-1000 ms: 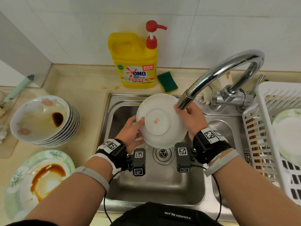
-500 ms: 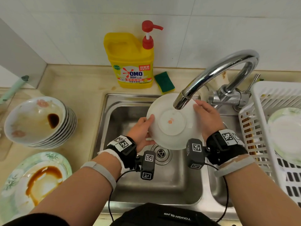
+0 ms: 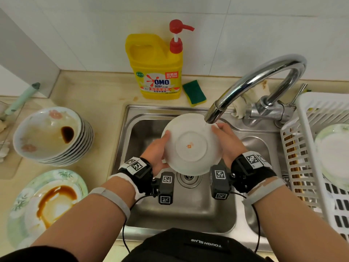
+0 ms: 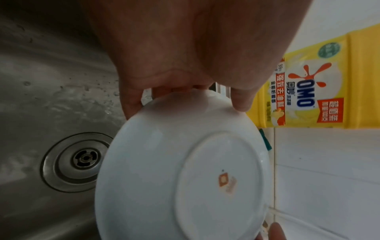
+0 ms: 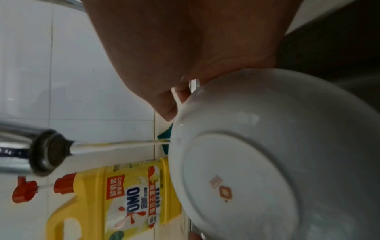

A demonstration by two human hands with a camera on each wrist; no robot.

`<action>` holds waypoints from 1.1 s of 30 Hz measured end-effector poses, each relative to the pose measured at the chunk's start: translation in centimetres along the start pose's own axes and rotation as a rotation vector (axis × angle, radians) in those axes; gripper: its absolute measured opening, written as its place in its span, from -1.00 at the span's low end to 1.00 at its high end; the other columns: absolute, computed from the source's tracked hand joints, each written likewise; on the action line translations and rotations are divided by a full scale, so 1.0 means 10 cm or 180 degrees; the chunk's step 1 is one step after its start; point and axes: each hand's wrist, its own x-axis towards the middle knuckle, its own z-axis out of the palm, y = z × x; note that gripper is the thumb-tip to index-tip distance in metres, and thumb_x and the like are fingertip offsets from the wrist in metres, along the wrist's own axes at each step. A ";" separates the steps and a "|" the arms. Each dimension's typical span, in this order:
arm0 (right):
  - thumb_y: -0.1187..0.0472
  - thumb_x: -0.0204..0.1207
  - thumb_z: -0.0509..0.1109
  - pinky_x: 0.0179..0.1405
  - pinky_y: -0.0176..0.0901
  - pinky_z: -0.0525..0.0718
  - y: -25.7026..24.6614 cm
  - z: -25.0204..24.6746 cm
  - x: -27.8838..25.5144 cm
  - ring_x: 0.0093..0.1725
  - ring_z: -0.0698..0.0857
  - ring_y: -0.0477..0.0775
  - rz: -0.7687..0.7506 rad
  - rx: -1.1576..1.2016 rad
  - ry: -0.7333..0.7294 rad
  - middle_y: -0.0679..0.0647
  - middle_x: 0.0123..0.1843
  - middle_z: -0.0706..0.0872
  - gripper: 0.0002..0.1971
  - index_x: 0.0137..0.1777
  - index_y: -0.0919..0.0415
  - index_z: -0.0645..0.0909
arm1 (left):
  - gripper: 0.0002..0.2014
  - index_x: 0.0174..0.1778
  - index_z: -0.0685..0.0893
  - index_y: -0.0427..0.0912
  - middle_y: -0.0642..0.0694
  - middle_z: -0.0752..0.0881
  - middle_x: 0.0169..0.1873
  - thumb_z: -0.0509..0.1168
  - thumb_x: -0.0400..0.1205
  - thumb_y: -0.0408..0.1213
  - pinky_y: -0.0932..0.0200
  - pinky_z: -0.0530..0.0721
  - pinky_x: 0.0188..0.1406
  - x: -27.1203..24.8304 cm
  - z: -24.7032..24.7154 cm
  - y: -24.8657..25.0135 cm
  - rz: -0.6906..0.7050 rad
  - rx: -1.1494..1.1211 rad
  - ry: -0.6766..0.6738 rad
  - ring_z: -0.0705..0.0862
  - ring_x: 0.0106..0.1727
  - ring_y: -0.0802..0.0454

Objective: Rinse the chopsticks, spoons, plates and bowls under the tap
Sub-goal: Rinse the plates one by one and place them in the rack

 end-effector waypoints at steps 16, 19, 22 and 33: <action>-0.25 0.71 0.23 0.39 0.29 0.67 -0.02 0.22 -0.17 0.13 0.83 0.13 0.0173 0.0641 -0.0063 0.00 0.01 0.89 -0.60 0.08 -0.04 0.80 | -0.57 0.32 0.66 -0.08 -0.11 0.66 0.31 0.31 0.65 0.12 -0.33 0.60 0.34 -0.08 -0.06 0.05 0.0042 -0.1143 -0.0051 0.66 0.24 -0.14; -0.23 0.68 0.25 0.45 0.34 0.61 0.03 0.22 -0.14 0.19 0.78 0.15 -0.0033 0.0376 0.0040 0.00 0.10 0.86 -0.59 -0.11 0.01 0.79 | -0.77 0.02 0.63 -0.18 -0.21 0.64 0.21 0.13 0.64 -0.16 -0.21 0.57 0.30 -0.06 -0.05 0.03 0.0094 -0.1294 -0.0100 0.61 0.18 -0.21; -0.11 0.62 0.31 0.55 0.31 0.51 0.07 0.20 -0.18 0.28 0.70 0.07 -0.0365 0.0213 -0.0063 -0.09 0.20 0.78 -0.65 -0.33 -0.02 0.72 | -0.54 0.41 0.65 -0.28 -0.32 0.61 0.41 0.05 0.68 -0.23 -0.21 0.61 0.36 -0.04 -0.07 0.00 0.0164 -0.1427 -0.0011 0.60 0.35 -0.28; 0.19 0.29 0.18 0.71 0.17 0.27 0.10 0.21 -0.20 0.67 0.33 0.01 -0.0532 -0.0066 -0.0171 -0.07 0.69 0.38 -0.41 0.28 -0.29 0.71 | -0.42 0.64 0.41 -0.30 -0.35 0.62 0.38 0.03 0.66 -0.65 0.04 0.74 0.08 -0.04 -0.11 -0.05 0.0313 -0.0891 0.0244 0.68 0.30 -0.27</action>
